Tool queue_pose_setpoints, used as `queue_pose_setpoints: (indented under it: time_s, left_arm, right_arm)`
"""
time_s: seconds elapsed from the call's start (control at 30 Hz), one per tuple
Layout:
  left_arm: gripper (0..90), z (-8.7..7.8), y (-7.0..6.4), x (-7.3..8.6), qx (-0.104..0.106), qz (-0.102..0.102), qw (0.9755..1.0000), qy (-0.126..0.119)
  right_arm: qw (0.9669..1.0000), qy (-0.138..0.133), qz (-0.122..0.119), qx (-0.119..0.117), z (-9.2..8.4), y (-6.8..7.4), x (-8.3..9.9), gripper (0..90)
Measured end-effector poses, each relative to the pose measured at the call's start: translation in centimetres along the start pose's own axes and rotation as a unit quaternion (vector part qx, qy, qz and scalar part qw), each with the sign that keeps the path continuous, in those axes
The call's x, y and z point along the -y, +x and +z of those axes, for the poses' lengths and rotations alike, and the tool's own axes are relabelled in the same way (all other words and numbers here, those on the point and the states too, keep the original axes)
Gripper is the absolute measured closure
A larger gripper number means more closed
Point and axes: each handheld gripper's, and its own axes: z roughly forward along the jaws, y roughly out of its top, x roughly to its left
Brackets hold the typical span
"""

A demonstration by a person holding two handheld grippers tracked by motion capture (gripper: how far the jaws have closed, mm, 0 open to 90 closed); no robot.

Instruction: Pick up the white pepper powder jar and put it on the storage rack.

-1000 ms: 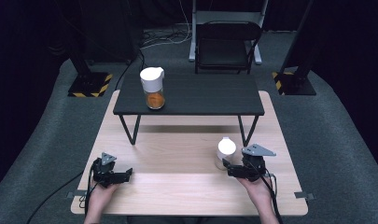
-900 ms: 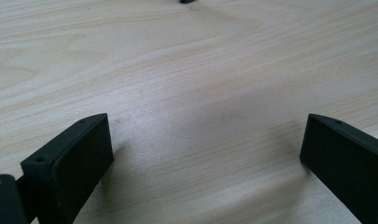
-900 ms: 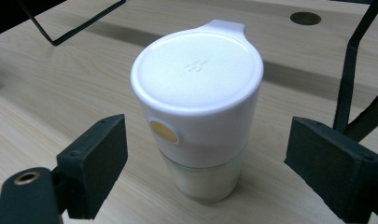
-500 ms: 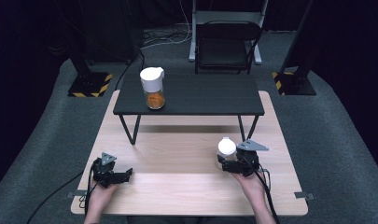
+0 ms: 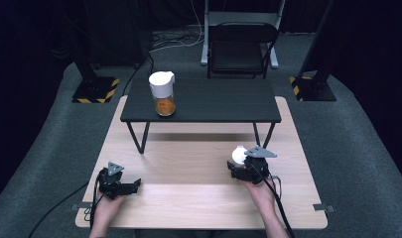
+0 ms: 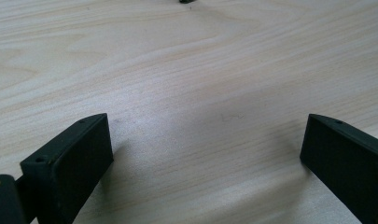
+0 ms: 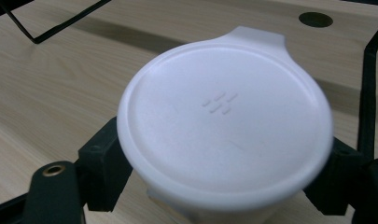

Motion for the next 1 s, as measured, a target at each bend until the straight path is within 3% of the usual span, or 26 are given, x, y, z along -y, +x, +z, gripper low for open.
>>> queue_pose_setpoints:
  time_s: [0.1, 0.3, 0.47, 1.0]
  left_arm:
    - [1.6, 0.0, 0.0, 0.0, 0.0, 0.0, 1.0, 0.0]
    - [1.5, 0.0, 0.0, 0.0, 0.001, 0.001, 1.0, 0.0]
    - [1.5, 0.0, 0.0, 0.0, 0.001, 0.001, 1.0, 0.0]
    - [1.5, 0.0, 0.0, 0.0, 0.001, 0.001, 1.0, 0.0]
  right_arm:
    - [0.9999, -0.002, -0.003, 0.011, 0.2, 0.4, 0.0, 28.1]
    - [0.9997, 0.006, -0.014, 0.017, 0.0, 0.7, -0.4, 29.0]
    - [0.9998, 0.015, -0.008, 0.007, -0.3, 0.0, -0.8, 29.2]
    - [0.9998, 0.007, -0.017, -0.009, -3.1, -0.6, -1.5, 29.3]
